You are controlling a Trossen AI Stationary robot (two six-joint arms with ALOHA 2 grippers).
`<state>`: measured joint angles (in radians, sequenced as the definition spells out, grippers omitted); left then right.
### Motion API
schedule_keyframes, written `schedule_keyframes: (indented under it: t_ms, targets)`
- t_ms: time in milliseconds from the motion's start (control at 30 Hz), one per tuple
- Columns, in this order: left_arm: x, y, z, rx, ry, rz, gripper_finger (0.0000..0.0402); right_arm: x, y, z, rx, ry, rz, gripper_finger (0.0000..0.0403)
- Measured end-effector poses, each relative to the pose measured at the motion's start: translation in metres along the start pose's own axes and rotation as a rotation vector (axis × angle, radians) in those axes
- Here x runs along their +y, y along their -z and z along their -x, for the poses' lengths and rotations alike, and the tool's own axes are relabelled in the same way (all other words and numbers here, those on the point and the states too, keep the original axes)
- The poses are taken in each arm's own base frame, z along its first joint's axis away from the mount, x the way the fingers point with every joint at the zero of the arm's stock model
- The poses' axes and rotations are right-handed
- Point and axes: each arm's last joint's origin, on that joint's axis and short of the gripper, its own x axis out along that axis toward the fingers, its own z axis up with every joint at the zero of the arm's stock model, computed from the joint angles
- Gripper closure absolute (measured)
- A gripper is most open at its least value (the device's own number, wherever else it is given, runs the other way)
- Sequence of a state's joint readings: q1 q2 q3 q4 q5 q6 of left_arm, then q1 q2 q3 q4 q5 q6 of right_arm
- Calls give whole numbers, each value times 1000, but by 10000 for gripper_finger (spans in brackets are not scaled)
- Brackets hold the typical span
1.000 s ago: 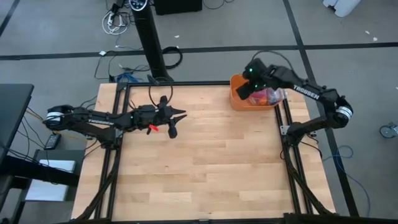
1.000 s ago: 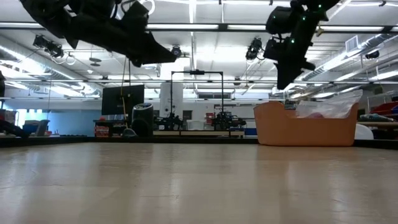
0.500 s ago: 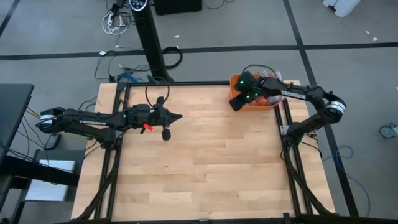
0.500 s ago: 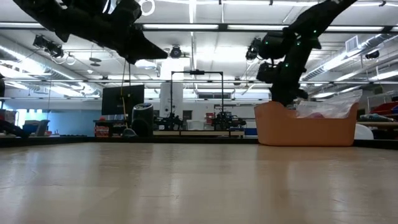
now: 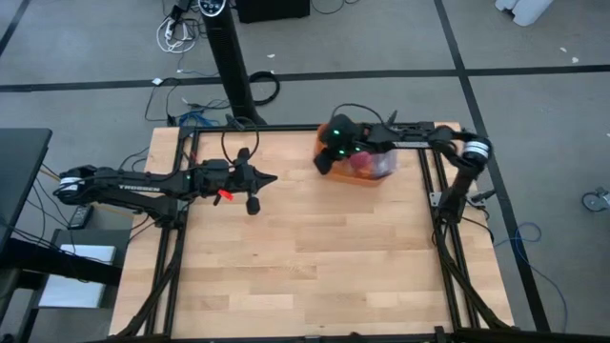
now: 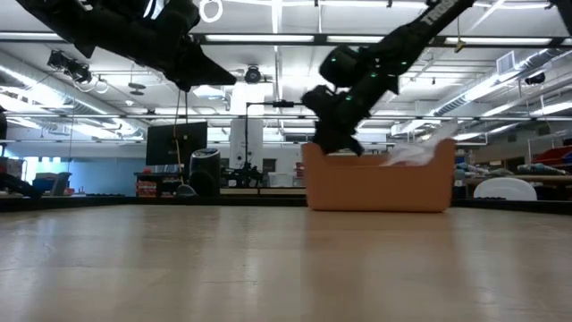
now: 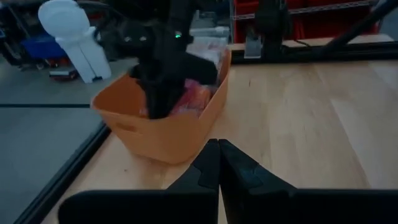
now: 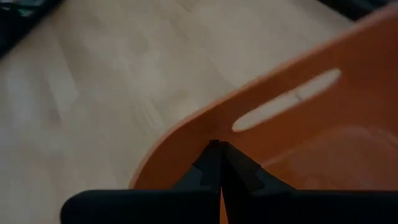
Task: Roll bandage
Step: Move the orange bin to the top center of the table
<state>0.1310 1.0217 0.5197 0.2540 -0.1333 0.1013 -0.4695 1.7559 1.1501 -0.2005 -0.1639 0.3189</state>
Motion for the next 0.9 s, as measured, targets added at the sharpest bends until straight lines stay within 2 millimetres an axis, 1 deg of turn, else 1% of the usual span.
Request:
schedule_keyframes:
  t_ms: [100, 133, 200, 267, 333, 400, 467, 533, 567, 667, 733, 800, 900]
  targets:
    - [0, 0, 1, 6, 0, 4, 394, 15, -19, -11, -22, -46, 68, 402]
    - [0, 0, 2, 11, 1, 7, 394, 21, -26, -12, -37, -59, 105, 402]
    - [1, -1, 5, 1, 0, 9, 394, 37, -38, -6, -67, -84, 189, 402]
    - [2, -5, 9, -19, -2, 15, 395, 52, -46, 9, -86, -101, 271, 402]
    - [3, -7, 15, -26, -2, 15, 395, 65, -49, 28, -107, -97, 348, 402]
    - [4, -9, 21, -32, -3, 20, 395, 75, -45, 53, -100, -30, 398, 402]
    - [5, -9, 26, -19, -5, 34, 395, 80, -37, 79, -60, 101, 417, 403]
    - [6, -7, 29, 4, -6, 54, 395, 76, -20, 103, 8, 238, 394, 403]
    - [6, -6, 30, 18, -7, 56, 395, 73, -13, 113, 32, 304, 353, 403]
    - [7, -4, 31, 31, -10, 58, 395, 59, 9, 146, 41, 506, 170, 403]
    - [8, -4, 30, 37, -15, 71, 395, 47, 21, 161, 42, 626, 46, 403]
    - [9, -4, 30, 35, -22, 87, 395, 33, 33, 164, 77, 699, -50, 403]
    - [9, -2, 30, 49, -26, 111, 395, 8, 45, 156, 129, 735, -130, 403]
